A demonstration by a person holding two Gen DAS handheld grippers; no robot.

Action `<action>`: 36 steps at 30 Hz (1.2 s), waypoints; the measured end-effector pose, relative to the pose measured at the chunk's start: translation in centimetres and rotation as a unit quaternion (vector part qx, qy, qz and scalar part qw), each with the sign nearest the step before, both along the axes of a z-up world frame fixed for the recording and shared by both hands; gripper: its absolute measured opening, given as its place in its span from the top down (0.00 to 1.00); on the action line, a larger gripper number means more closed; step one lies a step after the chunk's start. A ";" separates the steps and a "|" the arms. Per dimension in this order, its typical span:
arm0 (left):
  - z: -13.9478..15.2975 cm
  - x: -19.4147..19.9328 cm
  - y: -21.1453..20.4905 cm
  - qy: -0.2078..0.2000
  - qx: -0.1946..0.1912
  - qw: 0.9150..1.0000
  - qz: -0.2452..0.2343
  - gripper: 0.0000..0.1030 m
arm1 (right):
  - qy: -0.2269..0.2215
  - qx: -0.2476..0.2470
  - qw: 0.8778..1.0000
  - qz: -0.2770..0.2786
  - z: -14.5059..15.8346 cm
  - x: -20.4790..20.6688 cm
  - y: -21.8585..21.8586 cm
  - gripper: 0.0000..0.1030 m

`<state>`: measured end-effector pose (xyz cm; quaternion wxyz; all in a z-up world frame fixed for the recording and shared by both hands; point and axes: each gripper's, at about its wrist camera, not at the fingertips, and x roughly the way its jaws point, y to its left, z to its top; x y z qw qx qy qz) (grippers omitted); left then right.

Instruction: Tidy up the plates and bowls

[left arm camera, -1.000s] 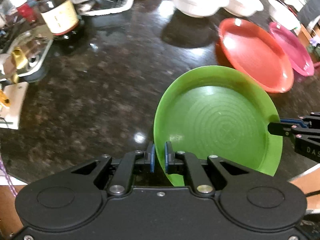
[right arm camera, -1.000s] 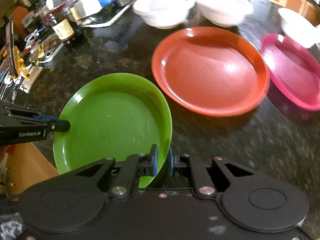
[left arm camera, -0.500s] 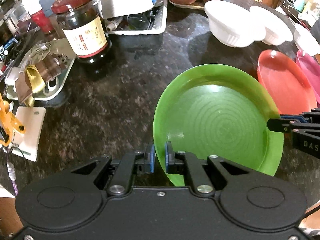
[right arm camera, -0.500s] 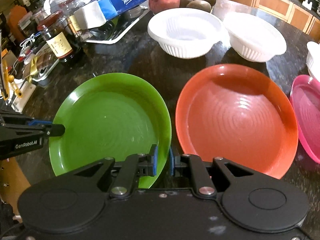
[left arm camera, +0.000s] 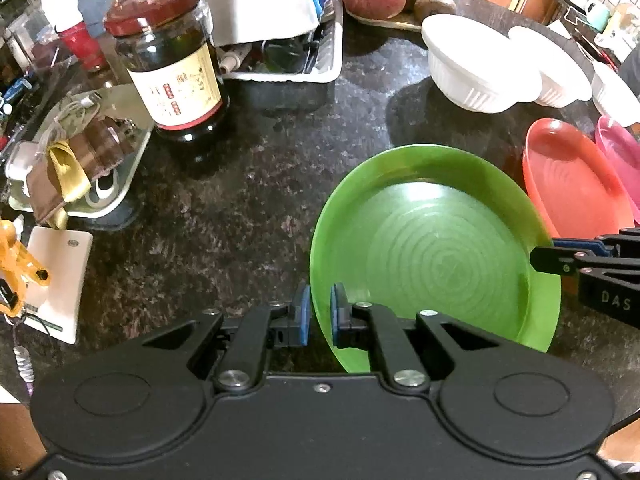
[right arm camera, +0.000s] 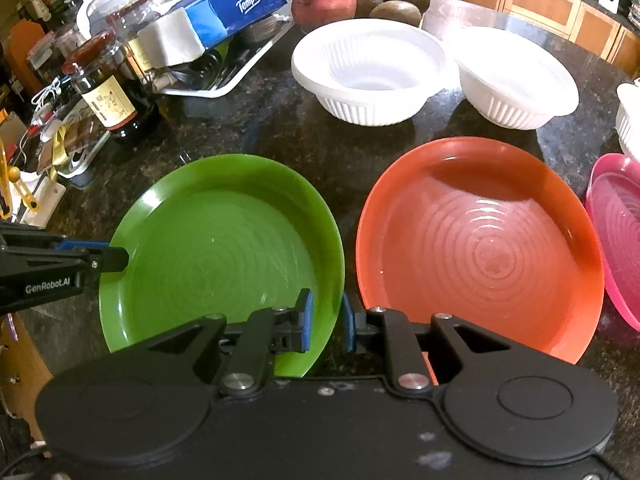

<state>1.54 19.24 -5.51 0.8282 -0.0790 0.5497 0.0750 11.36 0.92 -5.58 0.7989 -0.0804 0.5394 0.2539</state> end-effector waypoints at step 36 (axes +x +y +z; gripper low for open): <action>5.3 5.6 -12.0 -0.109 -0.011 0.985 -0.135 0.77 | -0.103 0.056 0.971 -0.210 4.9 -1.3 -17.2 0.74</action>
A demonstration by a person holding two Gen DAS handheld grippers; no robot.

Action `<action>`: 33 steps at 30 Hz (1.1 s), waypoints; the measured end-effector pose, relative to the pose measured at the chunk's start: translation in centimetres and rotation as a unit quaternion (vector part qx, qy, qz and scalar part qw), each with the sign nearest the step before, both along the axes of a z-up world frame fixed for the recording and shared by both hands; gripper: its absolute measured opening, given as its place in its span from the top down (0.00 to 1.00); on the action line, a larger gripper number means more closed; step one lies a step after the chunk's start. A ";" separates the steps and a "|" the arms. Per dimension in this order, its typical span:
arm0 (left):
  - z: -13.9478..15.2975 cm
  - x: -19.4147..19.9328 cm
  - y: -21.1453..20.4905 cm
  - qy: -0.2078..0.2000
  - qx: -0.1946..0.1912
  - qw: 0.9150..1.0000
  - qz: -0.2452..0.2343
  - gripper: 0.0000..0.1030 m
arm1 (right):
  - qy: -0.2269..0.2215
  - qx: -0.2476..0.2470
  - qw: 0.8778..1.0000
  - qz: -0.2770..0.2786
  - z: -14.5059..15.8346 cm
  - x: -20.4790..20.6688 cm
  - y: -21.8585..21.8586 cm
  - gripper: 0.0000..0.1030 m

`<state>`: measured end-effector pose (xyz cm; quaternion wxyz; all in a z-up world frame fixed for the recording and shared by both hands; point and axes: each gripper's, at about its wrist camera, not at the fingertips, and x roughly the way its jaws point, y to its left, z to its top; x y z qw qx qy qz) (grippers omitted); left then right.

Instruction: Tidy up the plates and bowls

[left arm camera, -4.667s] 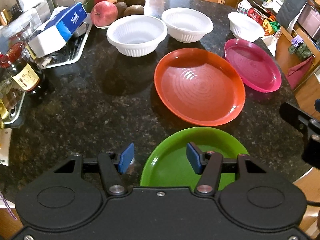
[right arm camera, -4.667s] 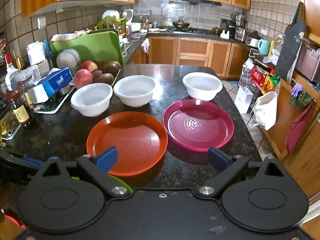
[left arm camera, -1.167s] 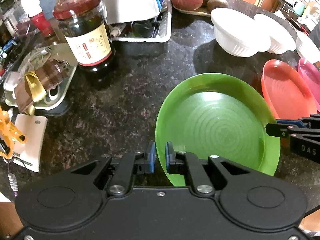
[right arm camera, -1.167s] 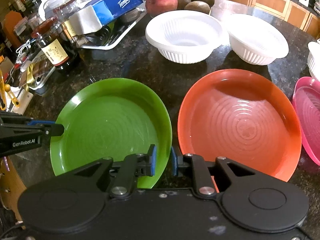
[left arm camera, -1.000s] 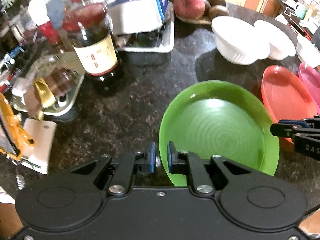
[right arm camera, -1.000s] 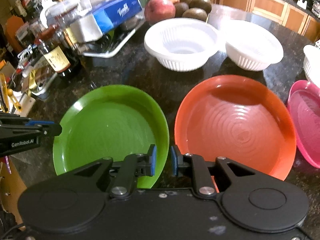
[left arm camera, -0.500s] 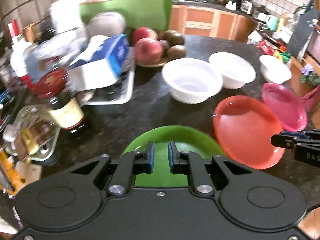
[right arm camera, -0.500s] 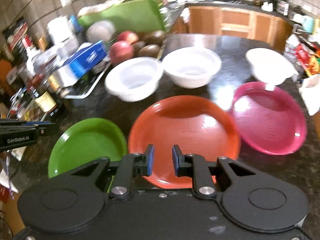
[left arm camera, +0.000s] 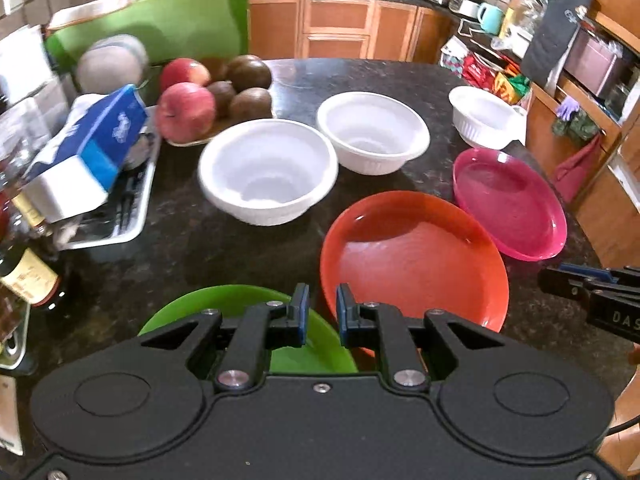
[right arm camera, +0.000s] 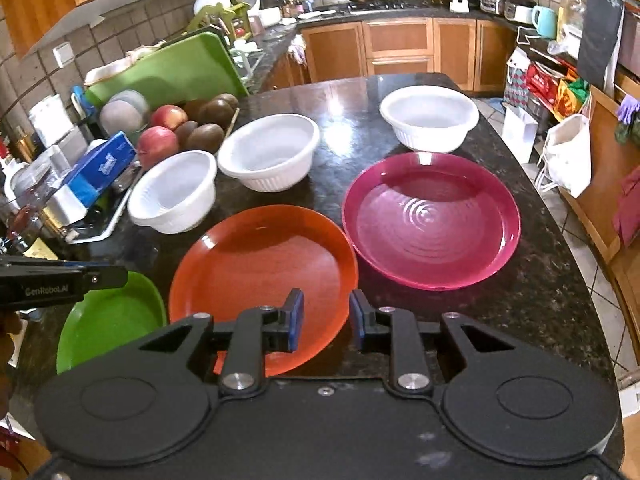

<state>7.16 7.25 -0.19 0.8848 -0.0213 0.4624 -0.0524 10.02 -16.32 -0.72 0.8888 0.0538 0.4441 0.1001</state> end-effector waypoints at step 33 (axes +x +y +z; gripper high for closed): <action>-4.5 6.3 -1.2 0.085 0.022 0.996 -0.029 0.78 | 0.106 0.010 0.994 0.006 -5.4 5.9 0.1 0.74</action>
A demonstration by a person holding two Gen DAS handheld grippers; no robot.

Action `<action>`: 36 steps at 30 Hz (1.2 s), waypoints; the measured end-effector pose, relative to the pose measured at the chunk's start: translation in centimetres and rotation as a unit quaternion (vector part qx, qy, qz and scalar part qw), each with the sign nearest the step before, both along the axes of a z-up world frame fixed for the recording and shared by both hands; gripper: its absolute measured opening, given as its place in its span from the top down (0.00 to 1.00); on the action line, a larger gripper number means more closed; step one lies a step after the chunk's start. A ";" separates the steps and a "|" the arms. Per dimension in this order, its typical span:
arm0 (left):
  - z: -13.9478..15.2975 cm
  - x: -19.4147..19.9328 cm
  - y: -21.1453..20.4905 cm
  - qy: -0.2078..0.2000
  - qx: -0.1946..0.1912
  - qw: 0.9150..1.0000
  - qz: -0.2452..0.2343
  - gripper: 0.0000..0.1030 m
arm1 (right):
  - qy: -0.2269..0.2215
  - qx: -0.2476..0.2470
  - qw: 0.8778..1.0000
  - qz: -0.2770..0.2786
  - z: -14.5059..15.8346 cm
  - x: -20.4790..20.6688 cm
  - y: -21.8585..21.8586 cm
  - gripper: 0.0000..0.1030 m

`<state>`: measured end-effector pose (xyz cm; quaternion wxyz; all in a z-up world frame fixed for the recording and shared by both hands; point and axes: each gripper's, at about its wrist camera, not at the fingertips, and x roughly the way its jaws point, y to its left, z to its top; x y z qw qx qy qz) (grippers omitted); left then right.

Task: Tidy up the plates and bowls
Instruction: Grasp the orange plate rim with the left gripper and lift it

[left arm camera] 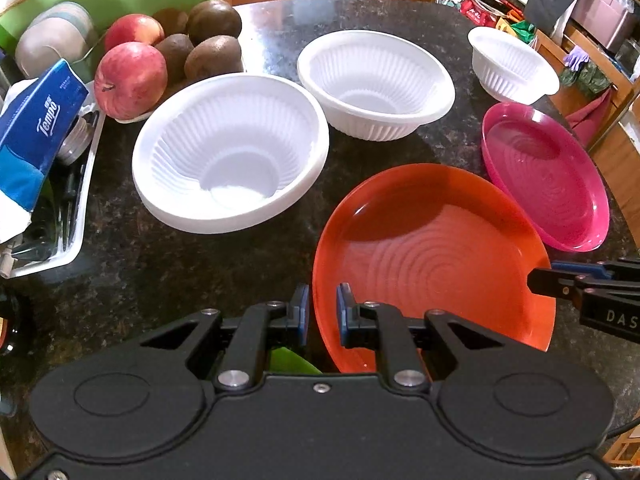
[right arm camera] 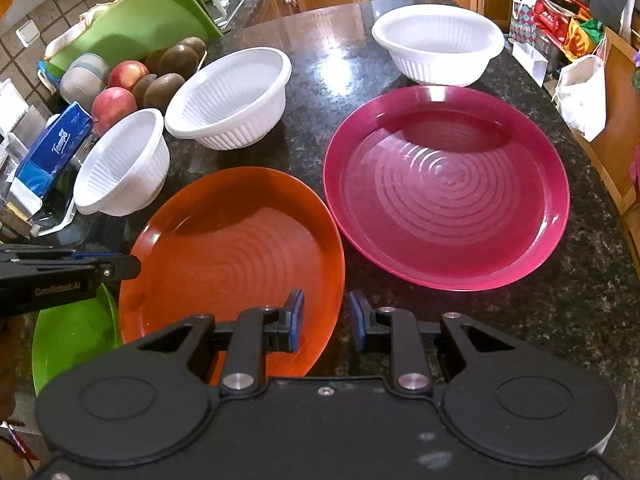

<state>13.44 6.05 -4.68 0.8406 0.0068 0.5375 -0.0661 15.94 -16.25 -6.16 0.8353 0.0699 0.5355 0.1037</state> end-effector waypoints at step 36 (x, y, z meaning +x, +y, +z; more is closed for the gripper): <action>-0.1 -2.8 -3.9 0.015 0.011 0.998 -0.064 0.80 | 0.013 -0.046 0.999 -0.012 0.3 -4.8 -1.9 0.87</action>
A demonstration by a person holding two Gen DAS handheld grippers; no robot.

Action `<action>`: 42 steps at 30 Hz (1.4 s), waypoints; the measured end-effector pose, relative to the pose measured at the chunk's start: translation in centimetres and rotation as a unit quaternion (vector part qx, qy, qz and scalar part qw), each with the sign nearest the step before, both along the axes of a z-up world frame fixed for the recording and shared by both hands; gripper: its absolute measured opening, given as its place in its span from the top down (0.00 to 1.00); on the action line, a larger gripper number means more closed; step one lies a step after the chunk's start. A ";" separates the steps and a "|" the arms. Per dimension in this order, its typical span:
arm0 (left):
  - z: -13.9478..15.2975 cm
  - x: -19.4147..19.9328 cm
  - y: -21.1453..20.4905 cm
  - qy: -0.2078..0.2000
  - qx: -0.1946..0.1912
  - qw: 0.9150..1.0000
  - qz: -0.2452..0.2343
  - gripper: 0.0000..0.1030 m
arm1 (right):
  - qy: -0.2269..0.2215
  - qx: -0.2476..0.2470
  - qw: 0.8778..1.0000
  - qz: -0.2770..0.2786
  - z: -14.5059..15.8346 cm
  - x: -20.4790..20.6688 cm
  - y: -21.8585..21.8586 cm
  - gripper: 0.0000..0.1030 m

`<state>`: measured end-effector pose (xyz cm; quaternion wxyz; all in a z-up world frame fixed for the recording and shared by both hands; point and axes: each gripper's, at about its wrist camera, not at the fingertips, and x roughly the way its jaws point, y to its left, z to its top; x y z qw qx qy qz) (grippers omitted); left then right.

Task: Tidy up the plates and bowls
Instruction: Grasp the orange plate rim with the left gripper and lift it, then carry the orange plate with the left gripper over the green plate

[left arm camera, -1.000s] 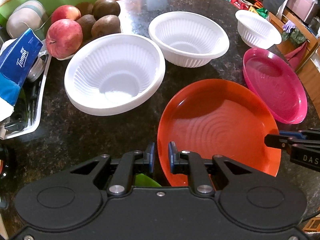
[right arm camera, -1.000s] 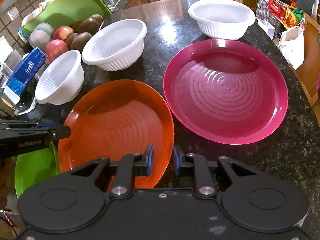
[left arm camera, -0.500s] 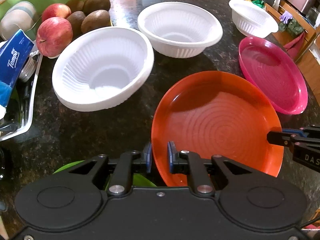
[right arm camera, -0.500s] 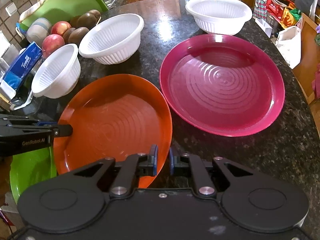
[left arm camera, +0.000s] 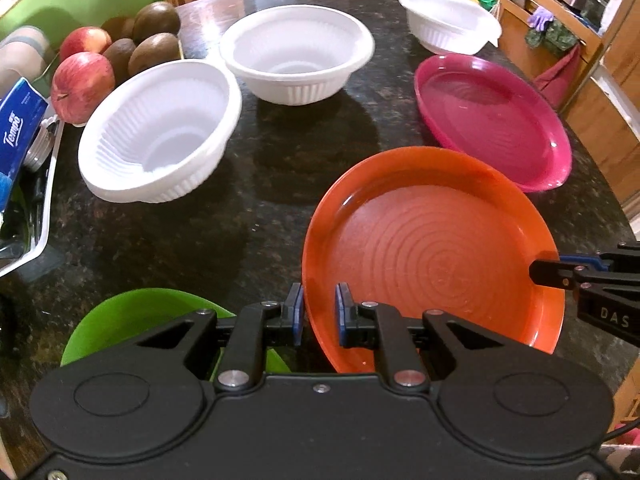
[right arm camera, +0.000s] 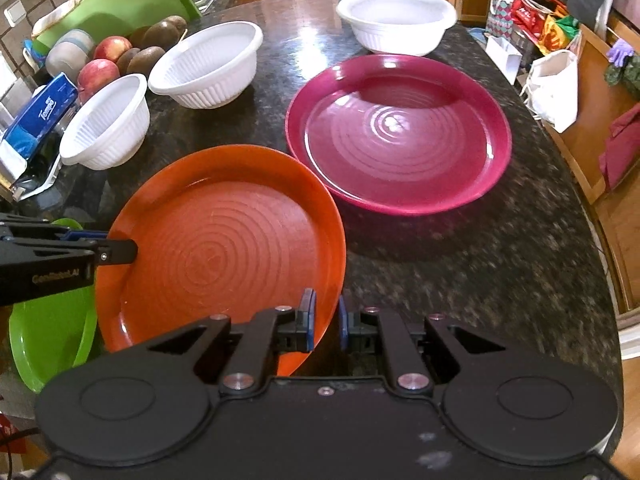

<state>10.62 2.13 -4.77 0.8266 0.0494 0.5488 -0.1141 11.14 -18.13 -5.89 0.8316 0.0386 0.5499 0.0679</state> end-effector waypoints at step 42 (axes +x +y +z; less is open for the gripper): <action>3.4 -9.0 3.1 -0.063 -0.006 0.995 0.078 0.80 | -0.060 -0.002 0.996 0.067 3.6 -5.5 3.2 0.87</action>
